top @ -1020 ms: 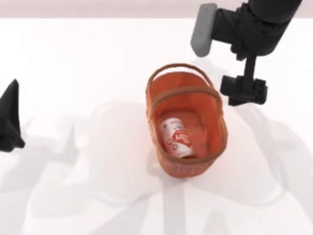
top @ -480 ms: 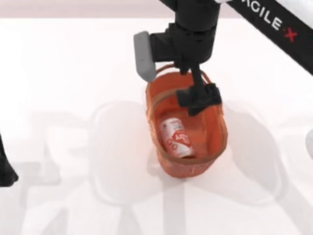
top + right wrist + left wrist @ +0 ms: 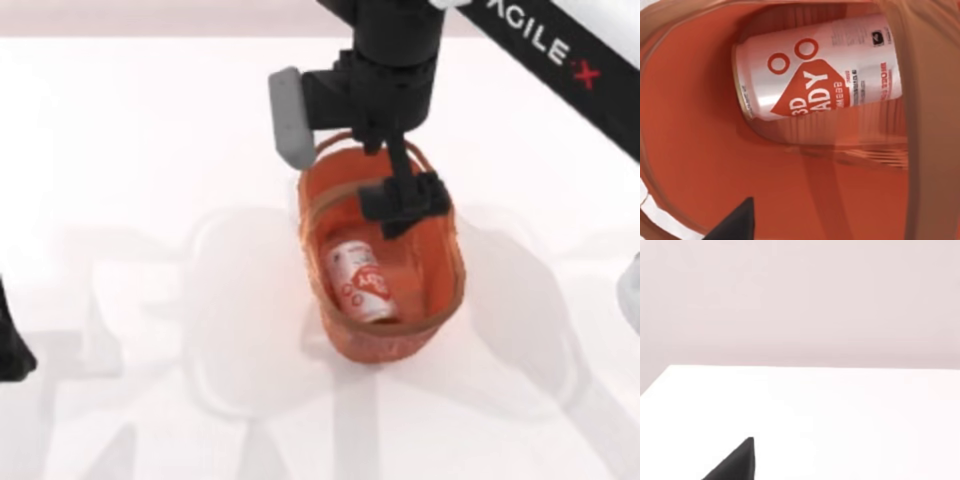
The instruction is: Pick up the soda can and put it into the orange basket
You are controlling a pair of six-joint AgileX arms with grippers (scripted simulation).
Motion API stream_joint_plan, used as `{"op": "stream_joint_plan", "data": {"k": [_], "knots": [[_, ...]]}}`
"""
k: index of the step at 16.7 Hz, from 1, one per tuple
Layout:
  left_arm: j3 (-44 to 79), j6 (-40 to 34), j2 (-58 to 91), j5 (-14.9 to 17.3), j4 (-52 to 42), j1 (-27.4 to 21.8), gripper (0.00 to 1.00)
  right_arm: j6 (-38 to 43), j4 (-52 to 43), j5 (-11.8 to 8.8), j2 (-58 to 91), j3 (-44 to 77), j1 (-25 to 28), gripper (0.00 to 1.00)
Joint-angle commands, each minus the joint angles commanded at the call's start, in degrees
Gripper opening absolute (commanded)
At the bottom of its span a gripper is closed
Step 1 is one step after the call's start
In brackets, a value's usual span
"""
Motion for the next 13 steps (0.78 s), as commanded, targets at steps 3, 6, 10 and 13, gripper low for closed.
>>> {"op": "stream_joint_plan", "data": {"k": [3, 6, 10, 13], "knots": [[0.00, 0.00, 0.00, 0.00, 0.00, 0.00, 1.00, -0.08, 2.58, 0.01, -1.12, -3.77, 0.20, 1.00], [0.00, 0.00, 0.00, 0.00, 0.00, 0.00, 1.00, -0.02, 6.03, -0.01, -2.58, -8.82, 0.27, 1.00], [0.00, 0.00, 0.00, 0.00, 0.00, 0.00, 1.00, -0.01, 6.97, -0.01, -2.95, -10.02, 0.29, 1.00], [0.00, 0.00, 0.00, 0.00, 0.00, 0.00, 1.00, -0.01, 6.97, -0.01, -2.95, -10.02, 0.29, 0.85]]}}
